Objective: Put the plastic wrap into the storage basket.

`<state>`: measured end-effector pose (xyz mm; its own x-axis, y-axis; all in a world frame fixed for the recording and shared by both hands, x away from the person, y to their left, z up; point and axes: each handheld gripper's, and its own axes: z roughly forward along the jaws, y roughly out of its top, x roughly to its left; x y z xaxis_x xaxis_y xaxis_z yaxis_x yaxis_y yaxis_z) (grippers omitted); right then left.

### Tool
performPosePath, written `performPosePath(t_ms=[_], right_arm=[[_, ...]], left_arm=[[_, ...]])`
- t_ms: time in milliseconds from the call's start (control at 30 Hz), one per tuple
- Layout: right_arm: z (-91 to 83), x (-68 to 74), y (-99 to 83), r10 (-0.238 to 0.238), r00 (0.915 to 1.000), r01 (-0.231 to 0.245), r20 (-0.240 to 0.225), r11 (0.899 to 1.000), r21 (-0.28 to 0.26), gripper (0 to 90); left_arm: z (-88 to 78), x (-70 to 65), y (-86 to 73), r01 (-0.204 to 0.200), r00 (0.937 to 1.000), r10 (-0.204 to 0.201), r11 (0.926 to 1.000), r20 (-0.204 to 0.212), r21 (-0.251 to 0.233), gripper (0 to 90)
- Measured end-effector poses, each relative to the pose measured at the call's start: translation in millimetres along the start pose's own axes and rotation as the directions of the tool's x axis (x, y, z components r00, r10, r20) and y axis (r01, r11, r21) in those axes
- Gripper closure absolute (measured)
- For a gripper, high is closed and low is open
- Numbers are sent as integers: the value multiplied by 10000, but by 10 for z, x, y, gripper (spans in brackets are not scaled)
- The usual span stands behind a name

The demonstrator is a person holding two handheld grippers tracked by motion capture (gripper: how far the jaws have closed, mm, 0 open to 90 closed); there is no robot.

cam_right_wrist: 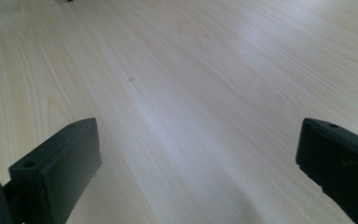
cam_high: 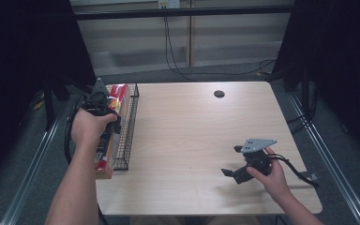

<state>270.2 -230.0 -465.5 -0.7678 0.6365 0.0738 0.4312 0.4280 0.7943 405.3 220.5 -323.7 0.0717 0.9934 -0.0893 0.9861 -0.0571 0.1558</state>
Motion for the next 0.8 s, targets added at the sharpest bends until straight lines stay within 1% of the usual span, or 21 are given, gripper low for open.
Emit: performPosePath(t_ms=[167,233,267,333,433,500,533,567,600,633,667,800], right_arm=[[13,4,-4,-38,10000,38,-45,10000,49,0],[12,5,-3,-26,10000,26,-52,10000,66,0],[14,5,-4,-32,10000,32,-47,10000,53,0],[15,5,-4,-33,10000,34,-56,10000,64,0],[16,6,-5,-33,10000,33,-70,10000,69,0],[17,6,-6,-49,10000,50,-46,10000,76,0],[19,5,-7,-35,9999,36,-98,10000,68,0],[19,5,-7,-40,9999,41,-95,10000,69,0],[18,6,-6,-41,10000,41,-57,10000,80,0],[18,5,-6,-30,9999,31,-104,10000,73,0],[16,5,-6,-47,10000,48,-55,10000,83,0],[14,5,-6,-73,9999,74,-70,9999,82,0]], left_arm=[[19,64,-16,184,9998,-184,9998,17,-2,436],[39,92,-19,143,9999,-143,9999,-7,84,436],[52,101,-22,174,9998,-174,9998,-59,69,436],[72,119,-26,289,9996,-289,9996,-24,72,436],[95,137,-24,291,9996,-290,9995,-60,141,436],[109,144,-23,275,9996,-274,9996,-112,95,436],[113,142,-20,317,9995,-317,9994,-57,162,436],[125,145,-18,290,9995,-289,9995,-102,102,436],[132,141,-16,340,9994,-339,9993,-69,152,436],[147,137,-14,316,9994,-315,9994,-136,146,436],[160,137,-13,304,9995,-303,9994,-95,146,436],[195,145,-9,281,9995,-278,9994,-146,192,436]])
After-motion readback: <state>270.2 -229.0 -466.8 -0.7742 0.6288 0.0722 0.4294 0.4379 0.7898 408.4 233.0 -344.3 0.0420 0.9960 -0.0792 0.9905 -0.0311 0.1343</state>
